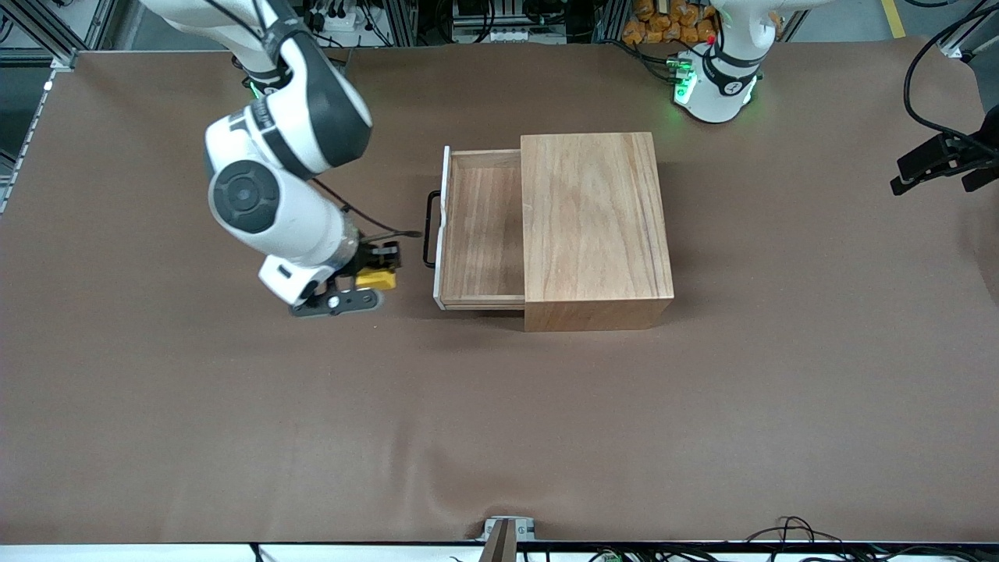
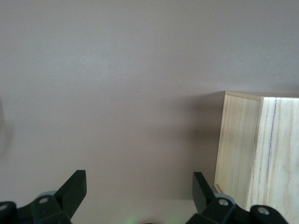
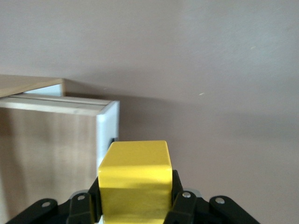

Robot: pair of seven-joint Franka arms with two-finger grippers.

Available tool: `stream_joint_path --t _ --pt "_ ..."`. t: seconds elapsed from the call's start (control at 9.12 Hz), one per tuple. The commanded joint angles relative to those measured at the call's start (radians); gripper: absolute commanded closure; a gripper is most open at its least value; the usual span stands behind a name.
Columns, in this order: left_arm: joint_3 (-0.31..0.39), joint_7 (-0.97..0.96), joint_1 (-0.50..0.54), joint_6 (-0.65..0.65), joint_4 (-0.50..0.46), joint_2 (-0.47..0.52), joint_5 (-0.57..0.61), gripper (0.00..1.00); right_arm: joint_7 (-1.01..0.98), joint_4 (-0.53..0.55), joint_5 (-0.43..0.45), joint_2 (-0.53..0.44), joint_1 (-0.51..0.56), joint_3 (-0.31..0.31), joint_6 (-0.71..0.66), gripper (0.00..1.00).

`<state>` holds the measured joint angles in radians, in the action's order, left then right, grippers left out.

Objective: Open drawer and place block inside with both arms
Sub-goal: 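Carry the yellow cube with the right gripper over the open drawer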

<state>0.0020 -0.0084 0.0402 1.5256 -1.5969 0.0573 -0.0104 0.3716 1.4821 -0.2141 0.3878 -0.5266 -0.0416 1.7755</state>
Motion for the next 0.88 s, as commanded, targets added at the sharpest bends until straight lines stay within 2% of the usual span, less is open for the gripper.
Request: stream_joint_path --t 0.0,0.11,0.77 --pt "-0.004 0.007 0.007 -0.019 0.014 0.0 -0.006 0.0 0.106 0.009 -0.044 0.0 -0.073 -0.012 0.039 1.0" --pt "-0.004 0.005 0.003 -0.019 0.012 -0.002 -0.006 0.0 0.159 0.01 -0.042 0.011 -0.111 -0.012 0.07 1.0" --pt "-0.007 0.005 0.004 -0.036 0.029 -0.007 -0.005 0.0 0.167 0.15 -0.037 0.075 -0.254 -0.012 0.268 1.0"
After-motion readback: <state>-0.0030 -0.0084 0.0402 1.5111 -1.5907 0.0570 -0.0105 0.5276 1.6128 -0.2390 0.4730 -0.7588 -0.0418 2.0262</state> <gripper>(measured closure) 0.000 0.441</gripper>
